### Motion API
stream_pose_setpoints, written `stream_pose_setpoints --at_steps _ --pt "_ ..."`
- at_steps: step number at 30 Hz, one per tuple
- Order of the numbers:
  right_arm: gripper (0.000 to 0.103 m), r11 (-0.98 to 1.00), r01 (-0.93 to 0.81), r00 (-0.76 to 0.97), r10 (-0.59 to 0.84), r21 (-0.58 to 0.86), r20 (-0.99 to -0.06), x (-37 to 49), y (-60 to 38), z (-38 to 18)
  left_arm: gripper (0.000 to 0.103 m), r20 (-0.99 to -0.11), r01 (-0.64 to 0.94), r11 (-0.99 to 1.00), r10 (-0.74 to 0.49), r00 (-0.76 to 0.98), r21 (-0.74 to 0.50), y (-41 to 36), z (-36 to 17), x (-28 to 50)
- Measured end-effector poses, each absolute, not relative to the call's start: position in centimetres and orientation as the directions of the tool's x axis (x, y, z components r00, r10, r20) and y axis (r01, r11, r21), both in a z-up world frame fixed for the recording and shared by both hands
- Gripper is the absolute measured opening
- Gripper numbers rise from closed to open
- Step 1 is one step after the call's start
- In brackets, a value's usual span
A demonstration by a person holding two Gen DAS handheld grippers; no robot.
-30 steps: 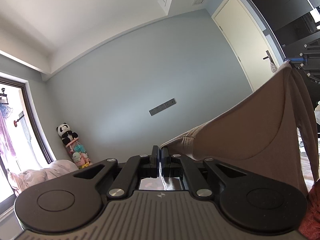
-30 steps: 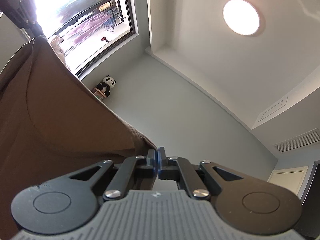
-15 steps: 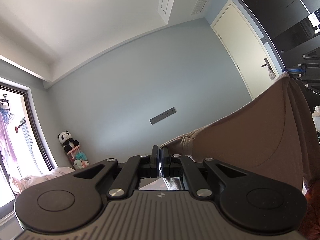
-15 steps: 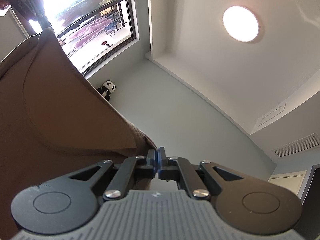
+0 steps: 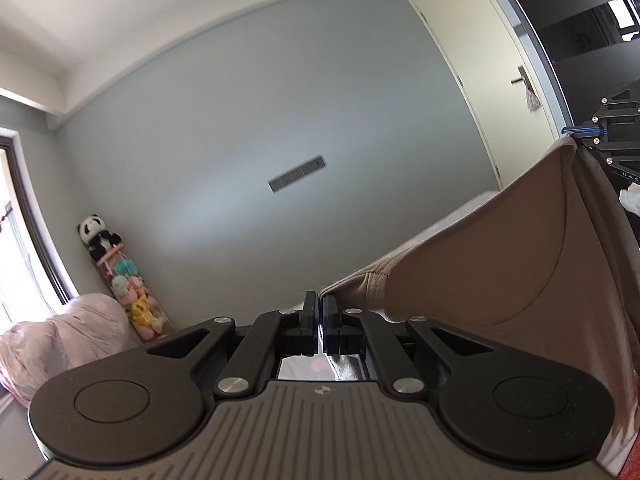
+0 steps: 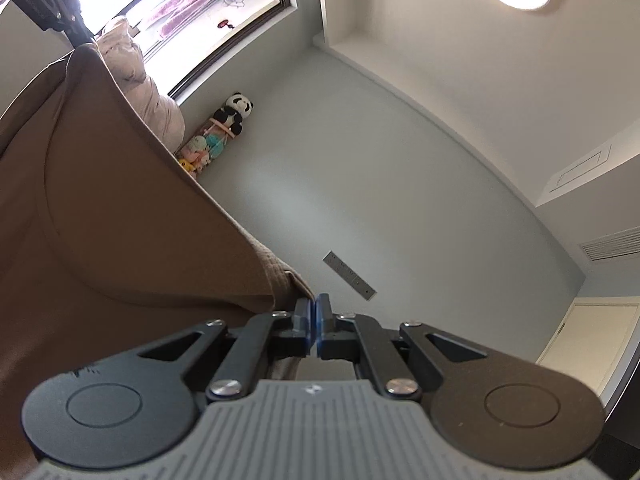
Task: Fold clothes
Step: 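Raise the taupe shirt high by its shoulders with both grippers and shake it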
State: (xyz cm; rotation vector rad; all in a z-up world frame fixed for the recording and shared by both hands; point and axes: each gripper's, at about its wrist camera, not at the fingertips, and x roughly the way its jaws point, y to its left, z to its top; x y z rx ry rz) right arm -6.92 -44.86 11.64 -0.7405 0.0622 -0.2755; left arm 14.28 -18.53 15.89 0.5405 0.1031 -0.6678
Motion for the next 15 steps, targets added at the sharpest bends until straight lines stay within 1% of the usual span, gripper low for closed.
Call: stream_pose_setpoints --at_steps 9,15 --pt "0.003 0.756 0.120 0.932 -0.309 -0.644 -0.189 5.7 -50.4 4.3 0.000 -0.439 0.681 0.624 -0.525 0.729 0.383 -23.9 8.3 25.3" --pt "0.003 0.799 0.099 0.895 -0.332 -0.593 -0.298 14.4 -54.1 -0.6 0.000 -0.538 0.709 0.622 -0.493 0.684 0.332 -27.9 2.0 32.8"
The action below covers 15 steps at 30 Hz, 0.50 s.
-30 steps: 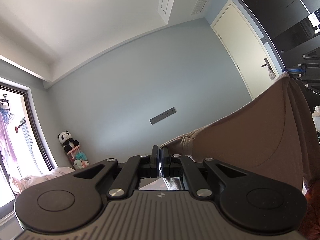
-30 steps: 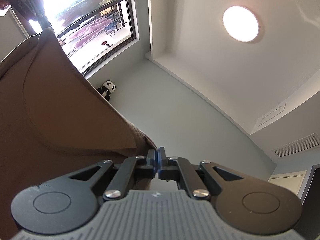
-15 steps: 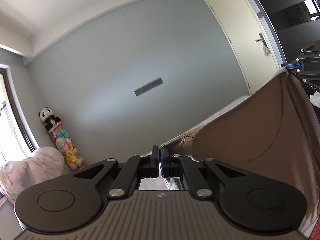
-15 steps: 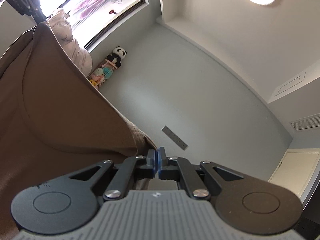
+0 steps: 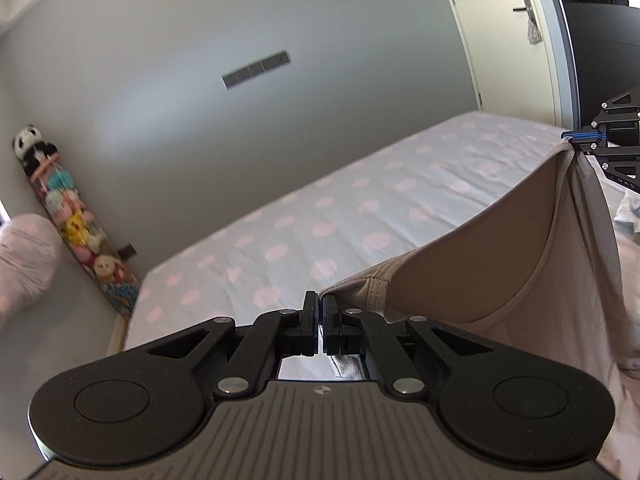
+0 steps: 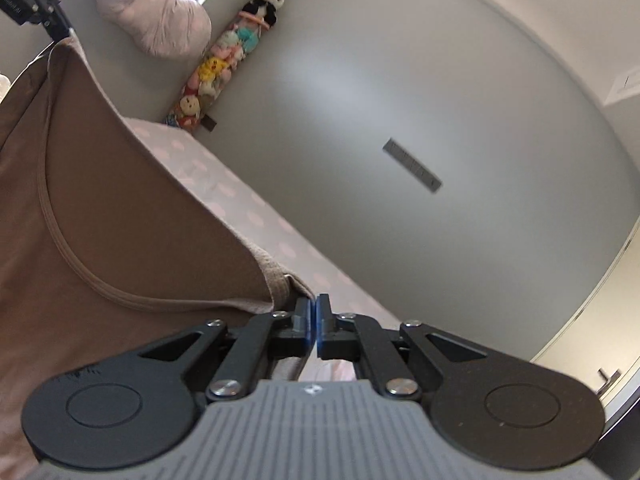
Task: Fold clothes
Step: 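Raise the taupe shirt high by its shoulders with both grippers and shake it, then lower the shirt onto the bed and open both grippers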
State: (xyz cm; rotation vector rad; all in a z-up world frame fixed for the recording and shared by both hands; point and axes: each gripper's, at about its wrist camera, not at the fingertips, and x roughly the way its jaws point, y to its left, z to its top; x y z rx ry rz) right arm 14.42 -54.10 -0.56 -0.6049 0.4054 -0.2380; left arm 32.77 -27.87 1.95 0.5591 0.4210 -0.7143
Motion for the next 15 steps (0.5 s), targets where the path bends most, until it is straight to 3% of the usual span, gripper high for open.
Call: stream_pose_setpoints --at_steps 15 --pt "0.003 0.902 0.052 0.774 -0.308 -0.429 -0.553 31.2 -59.9 -14.5 0.000 -0.716 0.729 0.670 -0.441 0.542 0.139 -33.5 -14.1 44.6"
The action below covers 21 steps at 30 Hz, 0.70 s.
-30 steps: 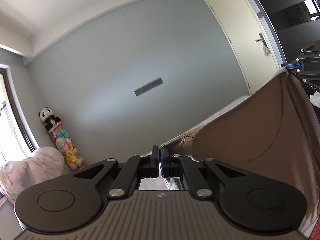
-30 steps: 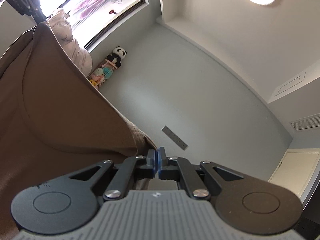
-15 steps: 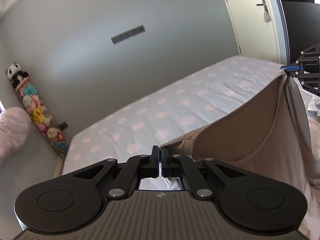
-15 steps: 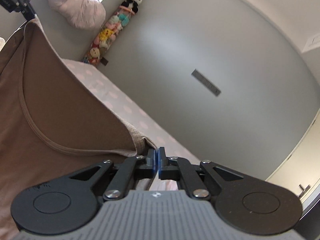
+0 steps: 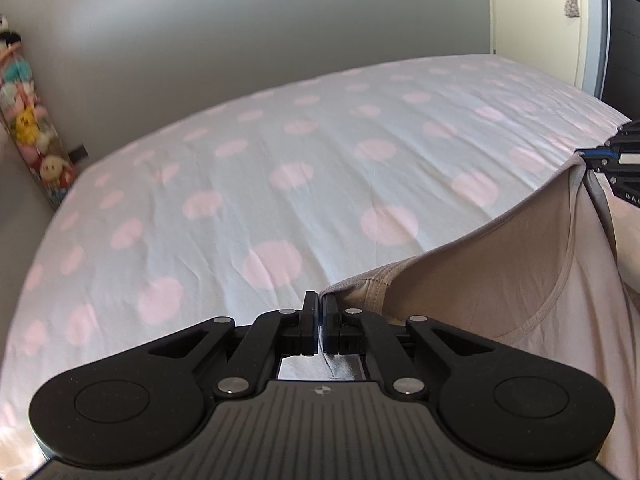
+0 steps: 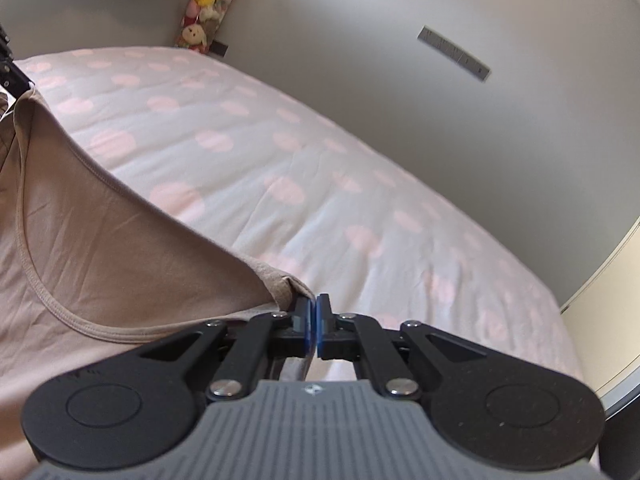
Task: Fold clothes
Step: 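Lower the shirt onto the bed and open both grippers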
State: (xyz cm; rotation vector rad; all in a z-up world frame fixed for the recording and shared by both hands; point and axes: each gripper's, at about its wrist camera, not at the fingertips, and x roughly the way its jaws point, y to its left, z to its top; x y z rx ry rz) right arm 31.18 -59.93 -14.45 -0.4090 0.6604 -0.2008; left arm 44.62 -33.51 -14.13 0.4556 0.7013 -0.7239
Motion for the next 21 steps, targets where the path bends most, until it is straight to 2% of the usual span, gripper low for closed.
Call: stream_pose_setpoints --at_steps 7,11,15,17,18,19,21 --pt "0.004 0.926 0.031 0.719 -0.282 -0.376 -0.636 35.1 -61.5 -20.1 0.000 -0.756 0.701 0.711 -0.432 0.492 0.050 -35.8 -18.6 48.9" --pt "0.004 0.941 0.037 0.688 -0.268 -0.337 -0.674 35.7 -61.8 -21.5 0.001 -0.786 0.689 0.725 -0.411 0.462 0.026 -36.7 -20.8 50.0" --pt "0.013 0.950 0.047 0.676 -0.257 -0.308 -0.691 35.6 -62.3 -21.6 0.002 -0.812 0.674 0.738 -0.389 0.435 0.007 -37.2 -22.1 50.6" --pt "0.026 0.952 0.057 0.673 -0.258 -0.299 -0.693 35.3 -62.5 -21.0 0.013 -0.809 0.665 0.747 -0.394 0.436 -0.005 -36.8 -21.7 50.4" --pt "0.034 0.955 0.064 0.676 -0.255 -0.289 -0.692 34.9 -62.6 -20.5 0.024 -0.807 0.660 0.751 -0.399 0.436 -0.014 -36.5 -21.3 50.2" --pt "0.036 0.958 0.070 0.680 -0.249 -0.277 -0.690 34.4 -62.7 -20.0 0.029 -0.802 0.659 0.752 -0.405 0.439 -0.019 -36.0 -20.9 49.8" --pt "0.037 0.963 0.094 0.684 -0.246 -0.251 -0.686 32.8 -63.0 -18.9 0.030 -0.793 0.657 0.754 -0.413 0.447 -0.022 -34.8 -19.8 48.6"
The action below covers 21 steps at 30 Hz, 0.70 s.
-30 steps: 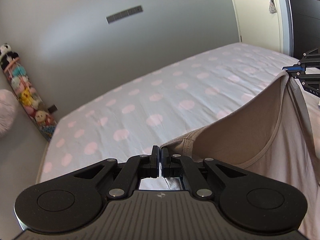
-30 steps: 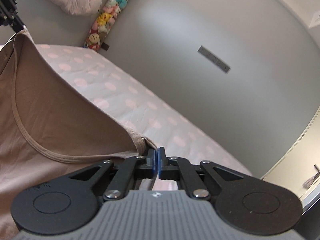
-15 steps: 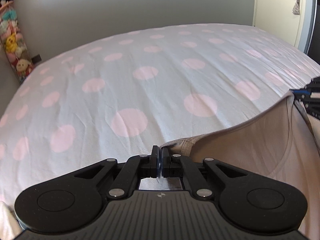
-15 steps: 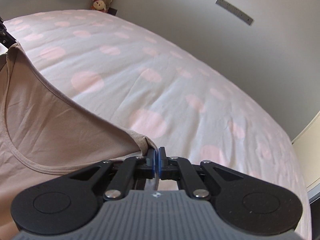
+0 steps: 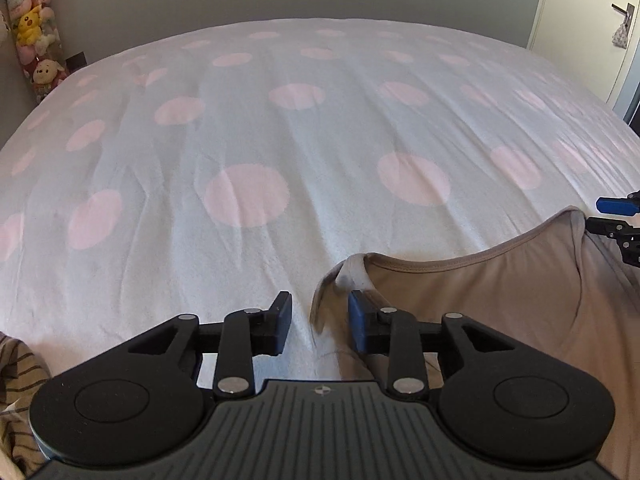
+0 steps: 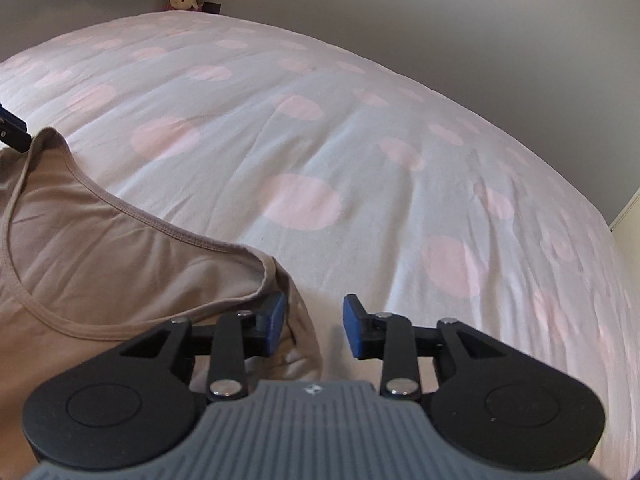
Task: Fold clothes
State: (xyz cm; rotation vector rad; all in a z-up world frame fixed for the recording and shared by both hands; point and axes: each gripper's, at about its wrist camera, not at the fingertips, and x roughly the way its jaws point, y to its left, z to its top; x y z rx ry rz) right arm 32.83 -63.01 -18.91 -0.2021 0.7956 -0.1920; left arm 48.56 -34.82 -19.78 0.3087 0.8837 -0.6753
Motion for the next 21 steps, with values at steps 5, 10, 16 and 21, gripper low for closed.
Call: stream_pose_setpoints --at_steps 5,10,16,21 --pt "0.040 0.971 0.202 0.673 -0.230 -0.124 -0.703 26.9 -63.6 -17.1 0.034 -0.787 0.635 0.769 -0.435 0.437 -0.073 -30.3 -17.4 43.7" --pt "0.044 0.944 0.327 0.677 -0.195 0.052 -0.710 19.6 -61.9 -16.1 0.034 -0.811 0.599 0.790 -0.433 0.394 -0.131 -24.8 -17.1 36.5" --pt "0.050 0.896 0.376 0.717 -0.118 0.238 -0.687 12.2 -57.0 -15.1 0.034 -0.855 0.528 0.821 -0.422 0.301 -0.218 -19.2 -17.5 28.9" --pt "0.058 0.906 0.326 0.751 -0.074 0.271 -0.656 7.5 -52.5 -15.2 0.034 -0.894 0.504 0.825 -0.399 0.203 -0.254 -16.8 -17.8 24.5"
